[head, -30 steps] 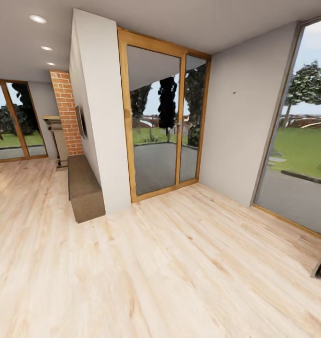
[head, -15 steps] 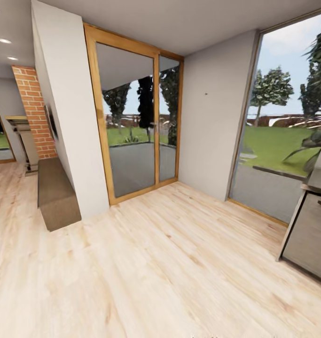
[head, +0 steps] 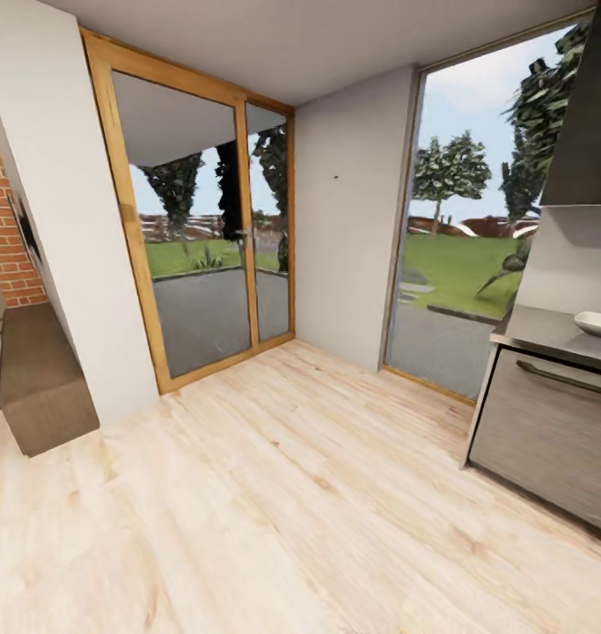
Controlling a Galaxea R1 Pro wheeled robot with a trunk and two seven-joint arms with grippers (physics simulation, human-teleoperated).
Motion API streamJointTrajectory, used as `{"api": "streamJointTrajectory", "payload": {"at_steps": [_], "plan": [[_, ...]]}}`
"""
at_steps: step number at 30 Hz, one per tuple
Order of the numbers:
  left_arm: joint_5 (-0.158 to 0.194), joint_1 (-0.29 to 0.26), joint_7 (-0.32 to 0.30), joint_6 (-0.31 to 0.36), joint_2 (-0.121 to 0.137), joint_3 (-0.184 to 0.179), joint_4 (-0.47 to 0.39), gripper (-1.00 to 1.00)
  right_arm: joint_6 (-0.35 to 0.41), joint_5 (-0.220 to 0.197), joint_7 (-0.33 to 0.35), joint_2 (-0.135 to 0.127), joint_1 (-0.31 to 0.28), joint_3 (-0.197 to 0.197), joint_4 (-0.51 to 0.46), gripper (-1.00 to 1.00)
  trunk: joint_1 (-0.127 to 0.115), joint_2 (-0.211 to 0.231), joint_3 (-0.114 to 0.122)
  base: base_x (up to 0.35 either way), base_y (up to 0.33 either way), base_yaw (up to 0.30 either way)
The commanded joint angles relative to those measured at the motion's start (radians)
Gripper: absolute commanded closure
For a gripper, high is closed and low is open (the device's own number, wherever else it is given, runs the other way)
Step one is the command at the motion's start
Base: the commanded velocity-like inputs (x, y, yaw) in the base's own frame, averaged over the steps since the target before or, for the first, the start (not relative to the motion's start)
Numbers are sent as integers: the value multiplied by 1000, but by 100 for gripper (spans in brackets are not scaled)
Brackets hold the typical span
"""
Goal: In the kitchen, take the Vidalia onion out of the sink, dice it on the chopping board with the paring knife, put the diced onion into the bowl on the countertop, then place both the paring knife and the chopping board into the sink.
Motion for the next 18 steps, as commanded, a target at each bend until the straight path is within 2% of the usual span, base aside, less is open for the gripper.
{"api": "streamJointTrajectory", "payload": {"at_steps": [1, 18], "plan": [[4, 0, 0, -2, 0, 1, 0, -100, -2, 0, 0, 0, 0, 0, 0, -100, 0, 0, -1, 0, -232, -245], [4, 0, 0, -2, 0, 1, 0, -100, -3, 0, 0, 0, 0, 0, 0, -100, 0, 0, -1, 0, -235, -245]]}}
